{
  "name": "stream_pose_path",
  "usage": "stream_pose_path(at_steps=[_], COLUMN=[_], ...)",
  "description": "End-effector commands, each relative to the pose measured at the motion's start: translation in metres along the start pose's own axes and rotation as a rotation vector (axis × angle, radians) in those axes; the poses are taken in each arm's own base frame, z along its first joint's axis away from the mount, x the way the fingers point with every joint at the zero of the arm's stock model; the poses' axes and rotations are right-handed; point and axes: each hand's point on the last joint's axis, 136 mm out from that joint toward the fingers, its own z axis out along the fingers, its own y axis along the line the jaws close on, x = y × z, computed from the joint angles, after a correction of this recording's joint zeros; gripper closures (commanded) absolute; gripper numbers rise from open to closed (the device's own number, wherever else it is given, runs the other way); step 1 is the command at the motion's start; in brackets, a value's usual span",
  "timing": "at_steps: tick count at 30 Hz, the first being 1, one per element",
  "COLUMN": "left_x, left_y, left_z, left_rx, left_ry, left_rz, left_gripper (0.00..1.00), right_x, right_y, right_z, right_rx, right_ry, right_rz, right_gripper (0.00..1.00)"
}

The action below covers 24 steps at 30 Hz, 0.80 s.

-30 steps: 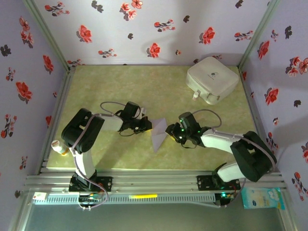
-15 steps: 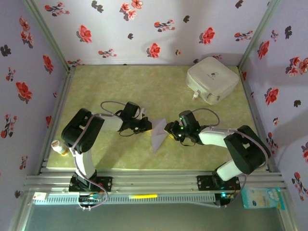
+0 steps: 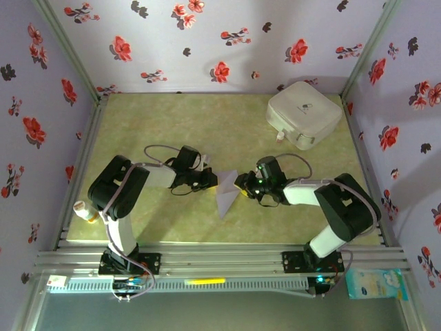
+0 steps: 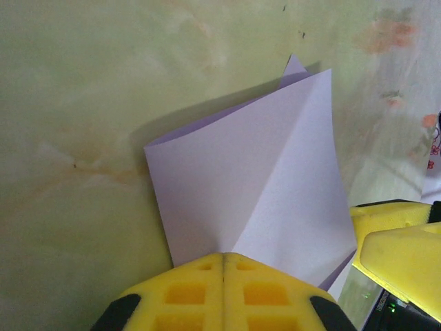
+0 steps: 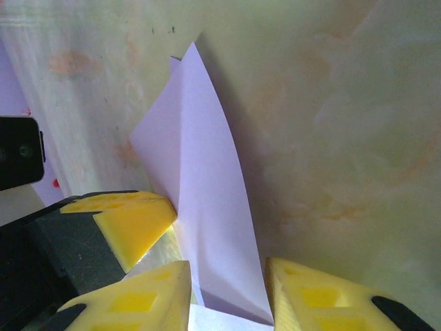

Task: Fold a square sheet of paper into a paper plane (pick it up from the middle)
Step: Fold the wing for the fifth time at the center of the table.

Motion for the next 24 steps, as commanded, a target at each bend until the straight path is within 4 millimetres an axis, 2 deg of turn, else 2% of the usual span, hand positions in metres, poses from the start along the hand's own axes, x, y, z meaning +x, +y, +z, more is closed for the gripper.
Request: stream_pose_path(at_steps=[1, 10, 15, 17, 20, 24], left_x=[0.018, 0.005, -0.004, -0.007, -0.008, -0.006], left_y=[0.014, -0.007, -0.027, -0.034, -0.043, -0.049], left_z=[0.0, -0.012, -0.03, -0.039, -0.051, -0.057], left_rx=[-0.039, 0.001, 0.034, 0.035, 0.053, 0.076], left_ry=[0.07, 0.033, -0.017, -0.041, -0.071, -0.098], left_rz=[-0.039, -0.021, -0.002, 0.007, -0.004, -0.066], left_gripper=[0.99, 0.96, 0.82, 0.78, 0.77, 0.78], right_x=[-0.003, -0.005, -0.01, -0.011, -0.014, -0.012], right_y=[0.013, 0.017, 0.015, 0.016, 0.025, 0.022], right_z=[0.003, 0.005, 0.0, -0.002, -0.008, -0.013], right_rx=[-0.053, -0.08, -0.079, -0.088, -0.123, -0.024], right_ry=[0.028, 0.031, -0.014, -0.038, -0.093, -0.182], right_rz=[-0.063, -0.072, -0.032, -0.005, 0.043, 0.058], right_gripper=[0.68, 0.85, 0.94, 0.96, 0.97, 0.98])
